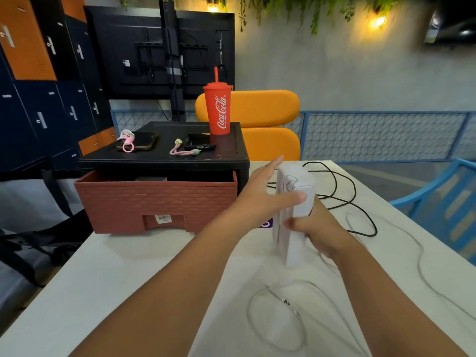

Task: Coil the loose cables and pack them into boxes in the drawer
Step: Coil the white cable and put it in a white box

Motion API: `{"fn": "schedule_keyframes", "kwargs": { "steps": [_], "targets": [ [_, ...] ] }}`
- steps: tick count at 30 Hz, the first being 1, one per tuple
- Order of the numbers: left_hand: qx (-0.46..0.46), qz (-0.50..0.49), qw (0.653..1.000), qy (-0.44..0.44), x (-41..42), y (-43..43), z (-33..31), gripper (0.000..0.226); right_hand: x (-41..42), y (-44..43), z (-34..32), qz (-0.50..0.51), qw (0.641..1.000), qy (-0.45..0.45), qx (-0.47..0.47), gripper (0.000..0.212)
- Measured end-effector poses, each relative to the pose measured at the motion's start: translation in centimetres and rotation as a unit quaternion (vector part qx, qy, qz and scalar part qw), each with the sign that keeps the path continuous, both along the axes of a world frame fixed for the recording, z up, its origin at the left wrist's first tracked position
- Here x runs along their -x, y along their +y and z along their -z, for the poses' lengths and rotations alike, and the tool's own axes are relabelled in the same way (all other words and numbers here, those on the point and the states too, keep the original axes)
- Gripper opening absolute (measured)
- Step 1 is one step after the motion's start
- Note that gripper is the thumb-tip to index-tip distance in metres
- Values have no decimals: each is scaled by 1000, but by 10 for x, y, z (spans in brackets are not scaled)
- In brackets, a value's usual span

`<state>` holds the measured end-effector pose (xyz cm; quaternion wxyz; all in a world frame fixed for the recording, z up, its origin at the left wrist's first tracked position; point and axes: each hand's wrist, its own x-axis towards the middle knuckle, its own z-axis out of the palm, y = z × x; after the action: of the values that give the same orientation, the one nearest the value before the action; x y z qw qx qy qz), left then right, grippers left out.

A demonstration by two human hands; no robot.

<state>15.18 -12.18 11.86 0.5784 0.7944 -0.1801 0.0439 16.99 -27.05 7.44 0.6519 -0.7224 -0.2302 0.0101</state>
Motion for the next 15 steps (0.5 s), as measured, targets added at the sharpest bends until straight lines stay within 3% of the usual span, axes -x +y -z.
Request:
{"fn": "schedule_keyframes", "kwargs": {
  "steps": [4, 15],
  "targets": [
    [-28, 22, 999, 26, -16, -20, -4, 80, -4, -13, 5, -1, 999, 4, 36, 83],
    [-69, 28, 996, 43, -16, -27, 5, 76, -3, -20, 30, 21, 999, 34, 6, 92]
  ]
}}
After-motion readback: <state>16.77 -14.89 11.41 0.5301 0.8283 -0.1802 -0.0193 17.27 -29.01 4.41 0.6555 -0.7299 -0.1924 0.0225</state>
